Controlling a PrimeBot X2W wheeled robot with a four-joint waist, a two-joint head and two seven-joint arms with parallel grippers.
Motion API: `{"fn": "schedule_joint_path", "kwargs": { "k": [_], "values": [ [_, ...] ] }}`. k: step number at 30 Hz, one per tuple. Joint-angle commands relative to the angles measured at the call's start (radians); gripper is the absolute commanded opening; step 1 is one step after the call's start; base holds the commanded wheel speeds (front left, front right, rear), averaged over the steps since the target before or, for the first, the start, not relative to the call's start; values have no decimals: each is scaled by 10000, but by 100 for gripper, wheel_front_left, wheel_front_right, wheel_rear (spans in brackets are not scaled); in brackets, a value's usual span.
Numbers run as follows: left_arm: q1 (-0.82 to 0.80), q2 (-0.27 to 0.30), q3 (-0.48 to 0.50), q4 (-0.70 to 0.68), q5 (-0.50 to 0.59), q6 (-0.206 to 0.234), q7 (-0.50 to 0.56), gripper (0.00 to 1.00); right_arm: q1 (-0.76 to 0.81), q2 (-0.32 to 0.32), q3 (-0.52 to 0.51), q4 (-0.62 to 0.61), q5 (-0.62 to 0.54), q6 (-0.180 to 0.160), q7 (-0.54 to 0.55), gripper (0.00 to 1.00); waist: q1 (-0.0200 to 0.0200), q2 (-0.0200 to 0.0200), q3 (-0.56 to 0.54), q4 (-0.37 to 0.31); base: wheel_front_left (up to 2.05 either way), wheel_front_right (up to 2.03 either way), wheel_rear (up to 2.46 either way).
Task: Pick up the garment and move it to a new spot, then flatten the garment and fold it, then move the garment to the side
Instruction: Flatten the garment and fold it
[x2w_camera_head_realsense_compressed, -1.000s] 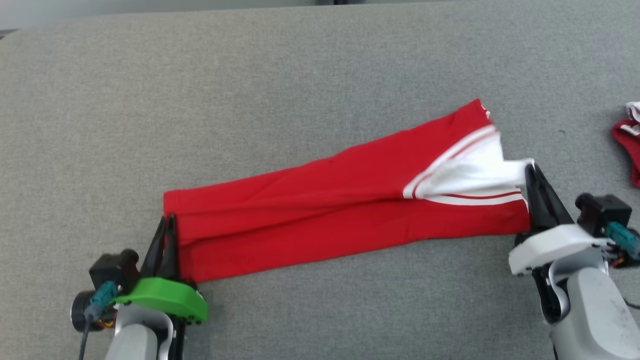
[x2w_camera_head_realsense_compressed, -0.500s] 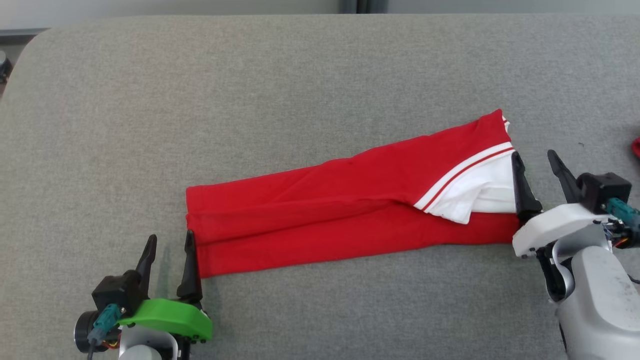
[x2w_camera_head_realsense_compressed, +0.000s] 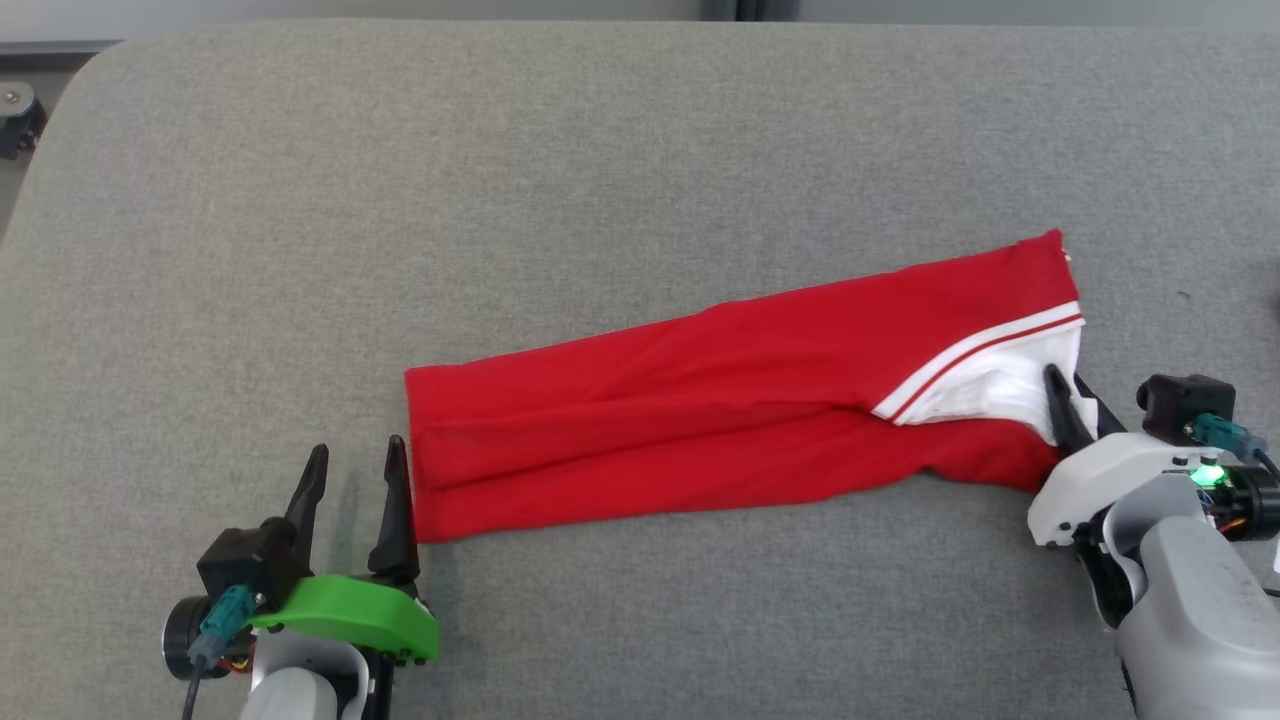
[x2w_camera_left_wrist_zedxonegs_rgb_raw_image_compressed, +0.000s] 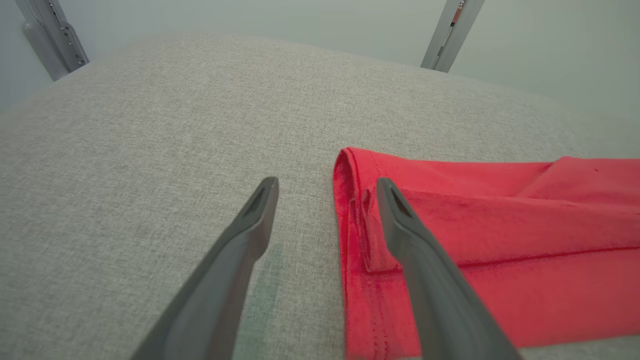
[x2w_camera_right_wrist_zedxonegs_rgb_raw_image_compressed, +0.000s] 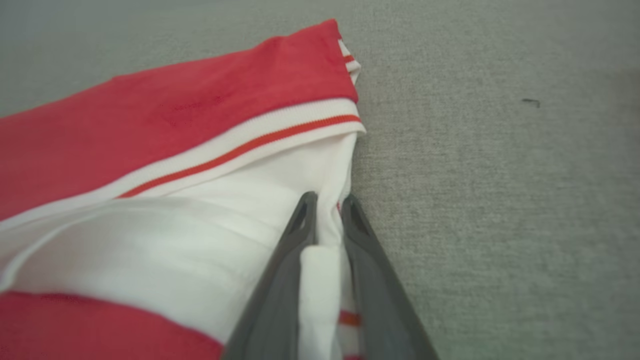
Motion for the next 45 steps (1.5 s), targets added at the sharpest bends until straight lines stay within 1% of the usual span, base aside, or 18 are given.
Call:
{"fn": "schedule_joint_path", "kwargs": {
  "k": [1,4,7,9,11,14,17,20,25,28,33,34,35,36,37,39,41,45],
  "values": [
    [92,18,8,18,91,39,2,100,323,-274,-367,315,-142,-77,-106,0,0,0,-87,-153,0,0,0],
    [136,17,-27,30,140,24,2,100,145,-469,-1162,31,-439,-68,-541,0,0,0,-178,-319,0,0,0],
    [150,21,-65,22,128,13,2,100,105,-260,-1596,-666,-883,-42,-704,0,0,0,-284,-486,0,0,0],
    [168,21,-109,9,96,25,2,100,191,-43,-1512,-1527,-969,-42,-708,0,0,0,-345,-578,0,0,0],
    [177,21,-143,13,70,32,2,100,405,184,-1091,-2300,-829,-42,-707,0,0,0,-399,-642,0,0,0],
    [166,21,-193,20,44,49,2,100,644,443,-35,-3268,-469,-42,-711,0,0,0,-444,-689,0,0,0],
    [122,21,-284,46,29,70,2,100,861,594,1402,-4020,15,-40,-713,0,0,0,-466,-663,0,0,0],
    [37,22,-390,2,-27,98,2,100,950,674,2802,-4292,504,-40,-714,0,0,0,-486,-500,0,0,0],
    [-13,24,-486,-42,9,108,2,100,605,714,4928,-4306,1400,-41,-684,0,0,0,-469,-93,0,0,0],
    [-53,23,-552,-5,-28,137,2,100,340,727,6087,-4177,2252,-41,-689,0,0,0,-457,217,0,0,0],
    [-151,22,-643,60,-195,180,2,100,-159,716,7402,-3572,3077,-39,-701,0,0,0,-452,597,0,0,0],
    [-172,22,-687,83,-232,186,2,100,-262,721,7666,-3442,3297,-39,-705,14,0,0,-455,651,0,0,0],
    [-184,22,-706,97,-236,199,2,100,-334,725,7864,-3354,3481,-39,-708,39,0,0,-458,679,0,0,0],
    [-199,22,-726,117,-252,223,2,100,-405,731,8097,-3291,3722,-37,-708,88,0,0,-462,703,0,0,0],
    [-203,23,-733,127,-262,240,2,100,-459,725,8200,-3281,3903,-37,-708,100,0,0,-469,708,0,0,0],
    [-184,22,-692,133,-260,270,2,100,-562,707,8109,-3393,4142,-39,-711,100,0,0,-498,667,0,0,0],
    [-133,23,-581,125,-220,298,2,100,-552,708,7762,-3435,4113,-41,-711,100,0,0,-534,548,0,0,0],
    [-31,23,-310,60,24,293,2,100,-287,716,6438,-3484,3255,-41,-713,100,0,0,-621,193,0,0,0]
  ]
}}
